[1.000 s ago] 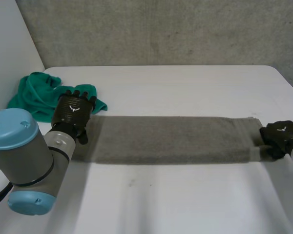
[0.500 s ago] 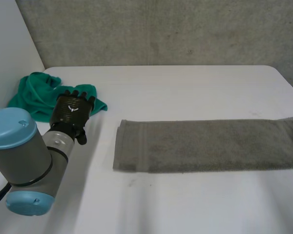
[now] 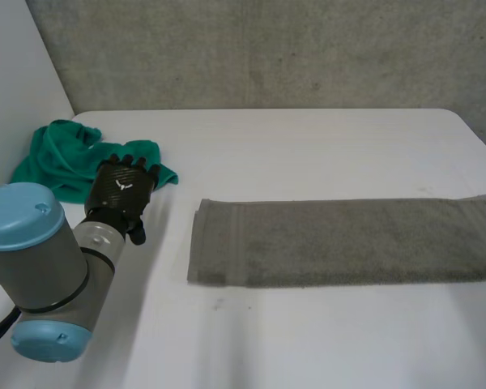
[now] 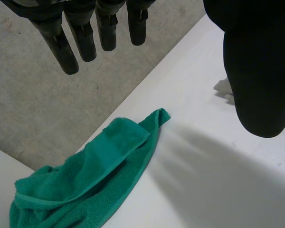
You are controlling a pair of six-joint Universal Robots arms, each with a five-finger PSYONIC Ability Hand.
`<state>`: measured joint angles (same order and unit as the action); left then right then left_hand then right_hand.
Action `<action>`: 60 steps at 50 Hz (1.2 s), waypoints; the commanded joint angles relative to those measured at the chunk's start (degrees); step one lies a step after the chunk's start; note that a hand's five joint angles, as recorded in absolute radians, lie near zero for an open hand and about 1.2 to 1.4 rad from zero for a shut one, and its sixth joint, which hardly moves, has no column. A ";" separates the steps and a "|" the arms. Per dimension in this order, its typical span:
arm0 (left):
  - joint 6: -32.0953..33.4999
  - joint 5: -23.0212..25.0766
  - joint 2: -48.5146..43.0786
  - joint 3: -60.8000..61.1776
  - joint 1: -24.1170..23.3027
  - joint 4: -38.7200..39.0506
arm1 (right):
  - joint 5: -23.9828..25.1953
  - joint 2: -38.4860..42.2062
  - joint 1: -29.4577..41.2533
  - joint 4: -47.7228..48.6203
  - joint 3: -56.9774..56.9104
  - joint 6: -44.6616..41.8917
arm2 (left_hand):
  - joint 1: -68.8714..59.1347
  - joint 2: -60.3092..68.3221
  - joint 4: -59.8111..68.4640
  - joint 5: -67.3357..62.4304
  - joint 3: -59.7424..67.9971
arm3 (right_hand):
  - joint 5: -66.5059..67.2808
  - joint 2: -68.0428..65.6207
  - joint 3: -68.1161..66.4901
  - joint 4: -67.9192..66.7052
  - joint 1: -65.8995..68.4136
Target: Fold the laundry.
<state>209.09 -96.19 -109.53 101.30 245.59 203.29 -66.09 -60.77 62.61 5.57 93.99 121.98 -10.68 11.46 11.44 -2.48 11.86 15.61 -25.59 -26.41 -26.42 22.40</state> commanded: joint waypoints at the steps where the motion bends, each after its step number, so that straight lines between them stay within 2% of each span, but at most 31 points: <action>1: 0.00 -0.05 -0.07 -0.05 -0.03 0.00 | 2.71 2.06 -0.64 -0.03 -0.65 0.19 | 0.68 -1.46 -1.44 2.48 -1.86 | 7.84 -7.86 -7.04 -7.03 11.05; 11: 0.00 -0.05 -0.24 0.12 -0.11 0.00 | 3.95 3.46 -0.64 0.15 -1.00 0.72 | 0.68 -1.46 -1.44 2.48 -1.86 | 14.40 -14.43 -13.60 -13.59 17.61; 15: 0.00 -0.05 -0.24 0.12 -0.11 0.00 | 3.95 4.17 -0.64 1.02 -1.35 0.81 | 0.68 -1.46 -1.44 2.48 -1.86 | 29.18 -29.21 -28.38 -28.37 32.39; 16: 0.00 -0.05 -0.24 0.12 -0.11 0.00 | 3.95 4.43 -0.64 1.46 -1.35 0.81 | 0.68 -1.46 -1.44 2.48 -1.86 | 40.21 -40.23 -39.40 -39.40 43.42; 19: 0.00 -0.13 -0.24 0.12 -0.11 0.00 | 3.86 5.13 -0.64 2.25 -1.79 0.81 | 0.68 -1.46 -1.44 2.48 -1.86 | 54.36 -54.39 -53.56 -53.55 57.57; 27: 0.00 -0.22 -0.24 0.21 -0.11 0.00 | 2.37 6.19 -2.83 3.22 -4.42 0.28 | 0.68 -1.46 -1.44 2.48 -1.86 | 54.39 -54.41 -53.59 -53.58 57.60; 32: 0.00 -0.31 -0.16 0.30 -0.11 0.00 | -2.98 6.02 -5.39 4.19 -8.20 -0.51 | 0.68 -1.46 -1.44 2.48 -1.86 | 54.39 -54.41 -53.59 -53.58 57.60; 39: 0.00 -0.31 -0.07 0.21 -0.20 0.00 | -5.37 3.82 -4.60 4.10 -8.65 -1.22 | 0.68 -1.46 -1.44 2.48 -1.86 | 54.39 -54.41 -53.59 -53.58 57.60; 41: 0.00 -0.40 0.02 0.21 -0.20 -0.09 | -5.28 1.37 -1.01 4.28 -8.12 0.10 | 0.68 -1.46 -1.44 2.48 -1.86 | 54.39 -54.41 -53.59 -53.58 57.60; 46: -0.09 -0.57 0.90 0.03 -0.29 0.00 | -5.02 -5.74 14.25 6.20 -6.81 7.03 | 0.68 -1.46 -1.44 2.48 -1.86 | 54.39 -54.41 -53.59 -53.58 57.60; 49: -0.09 -0.75 1.16 -0.14 -0.38 0.00 | -4.49 -7.69 20.43 7.35 -5.84 9.24 | 0.68 -1.46 -1.44 2.48 -1.86 | 54.39 -54.41 -53.59 -53.58 57.60; 57: -0.18 -0.93 3.10 -0.41 -2.13 0.09 | 4.29 -9.72 46.43 8.67 -0.31 11.45 | 0.68 -1.46 -1.44 2.48 -1.86 | 54.39 -54.41 -53.59 -53.58 57.60; 60: -0.09 -1.01 2.92 -0.41 -3.28 0.09 | 5.01 -8.49 50.85 9.02 0.93 11.09 | 0.68 -1.46 -1.44 2.48 -1.86 | 54.39 -54.41 -53.59 -53.58 57.60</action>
<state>208.93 -97.13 -106.82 100.91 244.10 203.36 -65.39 -70.78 99.70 13.96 91.33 133.57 -10.68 11.46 11.44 -2.48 11.86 55.96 -67.02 -67.82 -68.16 55.43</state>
